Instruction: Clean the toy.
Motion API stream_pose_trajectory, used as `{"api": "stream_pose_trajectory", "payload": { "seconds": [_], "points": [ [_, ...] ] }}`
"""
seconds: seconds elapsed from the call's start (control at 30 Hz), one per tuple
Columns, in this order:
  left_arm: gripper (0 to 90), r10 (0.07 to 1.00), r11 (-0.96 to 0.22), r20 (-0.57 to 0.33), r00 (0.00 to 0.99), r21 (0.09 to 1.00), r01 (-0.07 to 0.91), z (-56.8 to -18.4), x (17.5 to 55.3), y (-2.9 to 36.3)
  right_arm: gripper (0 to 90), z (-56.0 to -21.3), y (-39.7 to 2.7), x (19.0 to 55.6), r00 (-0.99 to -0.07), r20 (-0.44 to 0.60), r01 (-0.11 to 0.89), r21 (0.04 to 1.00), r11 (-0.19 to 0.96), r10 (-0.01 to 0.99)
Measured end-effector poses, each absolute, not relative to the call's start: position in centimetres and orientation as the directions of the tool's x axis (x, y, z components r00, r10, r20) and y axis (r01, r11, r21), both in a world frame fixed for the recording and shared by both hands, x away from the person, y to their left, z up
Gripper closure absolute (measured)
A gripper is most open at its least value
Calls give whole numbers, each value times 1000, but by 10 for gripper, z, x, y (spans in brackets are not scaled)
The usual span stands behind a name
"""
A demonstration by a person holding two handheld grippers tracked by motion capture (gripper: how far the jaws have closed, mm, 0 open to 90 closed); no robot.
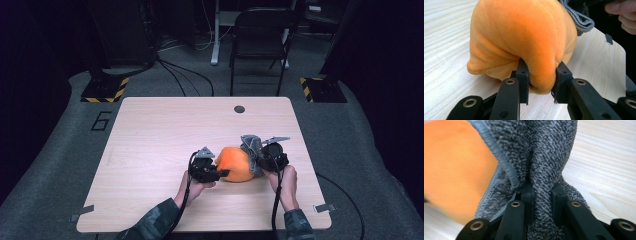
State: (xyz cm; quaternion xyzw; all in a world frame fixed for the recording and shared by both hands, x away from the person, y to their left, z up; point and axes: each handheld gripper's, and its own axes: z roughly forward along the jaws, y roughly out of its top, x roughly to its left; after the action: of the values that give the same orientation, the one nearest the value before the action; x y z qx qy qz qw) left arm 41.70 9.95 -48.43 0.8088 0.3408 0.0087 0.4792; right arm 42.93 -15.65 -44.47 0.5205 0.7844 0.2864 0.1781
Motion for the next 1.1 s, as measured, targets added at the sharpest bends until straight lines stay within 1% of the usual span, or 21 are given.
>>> {"api": "stream_pose_trajectory", "payload": {
  "seconds": [0.23, 0.4, 0.43, 0.5, 0.7, 0.77, 0.9, 1.0, 1.1],
  "points": [
    [710, 561, -304, -314, 766, 783, 543, -484, 417, 100, 770, -467, -166, 438, -338, 24, 779, 567, 265, 941],
    [708, 563, -301, -319, 763, 780, 548, -484, 417, 101, 769, -483, -172, 443, -334, 9, 810, 515, 282, 943],
    [707, 561, -297, -325, 761, 779, 552, -484, 417, 101, 769, -481, -172, 443, -327, 16, 815, 511, 274, 945],
    [707, 561, -296, -325, 761, 780, 552, -484, 418, 101, 769, -474, -175, 442, -336, -6, 793, 537, 286, 942],
    [704, 565, -298, -319, 761, 782, 548, -484, 418, 102, 768, -430, -176, 426, -341, 1, 721, 642, 261, 940],
    [703, 564, -298, -319, 762, 782, 548, -484, 419, 102, 768, -414, -172, 420, -368, 22, 687, 679, 256, 930],
    [701, 566, -294, -320, 760, 782, 549, -485, 418, 102, 768, -390, -156, 405, -435, 29, 622, 733, 277, 900],
    [701, 565, -301, -312, 764, 784, 543, -485, 419, 102, 768, -384, -142, 399, -480, 16, 597, 738, 314, 877],
    [699, 566, -306, -307, 765, 784, 541, -485, 419, 102, 769, -395, -130, 402, -492, -12, 619, 698, 360, 871]
  ]
}}
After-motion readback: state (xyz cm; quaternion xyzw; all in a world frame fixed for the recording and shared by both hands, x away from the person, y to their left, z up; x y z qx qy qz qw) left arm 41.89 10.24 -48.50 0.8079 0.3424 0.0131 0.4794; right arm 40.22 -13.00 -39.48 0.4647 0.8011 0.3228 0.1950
